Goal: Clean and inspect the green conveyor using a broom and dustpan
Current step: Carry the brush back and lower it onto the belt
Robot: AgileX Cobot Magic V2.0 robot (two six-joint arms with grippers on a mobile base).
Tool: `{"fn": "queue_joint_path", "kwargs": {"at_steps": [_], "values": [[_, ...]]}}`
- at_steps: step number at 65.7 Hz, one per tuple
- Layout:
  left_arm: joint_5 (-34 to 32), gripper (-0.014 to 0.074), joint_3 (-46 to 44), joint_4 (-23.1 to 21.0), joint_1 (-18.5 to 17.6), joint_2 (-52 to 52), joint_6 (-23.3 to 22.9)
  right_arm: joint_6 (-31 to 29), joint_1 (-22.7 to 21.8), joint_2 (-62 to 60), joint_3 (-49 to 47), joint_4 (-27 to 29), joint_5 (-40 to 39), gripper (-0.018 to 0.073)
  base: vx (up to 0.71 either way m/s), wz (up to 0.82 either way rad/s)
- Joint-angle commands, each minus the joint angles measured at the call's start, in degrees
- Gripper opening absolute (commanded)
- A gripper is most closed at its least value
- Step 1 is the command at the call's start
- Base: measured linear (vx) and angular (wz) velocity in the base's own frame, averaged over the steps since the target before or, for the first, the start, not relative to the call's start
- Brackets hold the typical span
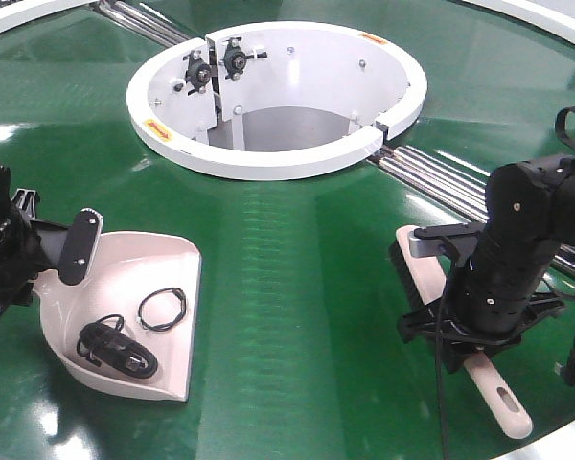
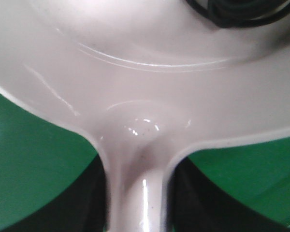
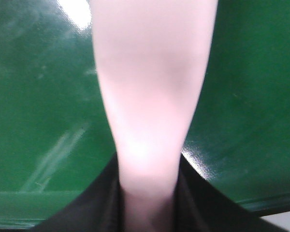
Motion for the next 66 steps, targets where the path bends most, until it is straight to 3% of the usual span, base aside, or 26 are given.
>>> {"fn": "queue_joint_path", "kwargs": {"at_steps": [1,32,45,66], "values": [[-0.58,-0.0006,-1.73,-0.56,-0.49,-2.16,0.20,-0.76,-0.15,-1.37,-1.28,0.50,0.38,0.0008,0.00,0.00],[-3.03,-0.0006,-1.73,-0.56,-0.49,-2.16,0.20,-2.52,-0.15,-0.01,-1.28,0.85,-0.60,0.0024,0.00,0.00],[-3.97,-0.0006,-1.73,-2.74,-0.49,-2.16,0.20,-2.87,-0.15,-0.01,-1.28,0.85,-0.80,0.0052,0.00,0.00],[-4.77,0.0030,-1.73,-2.55,-0.49,-2.10,0.20,-2.87,-0.15,-0.01,-1.28,0.85,-1.01,0.0121,0.00,0.00]]}}
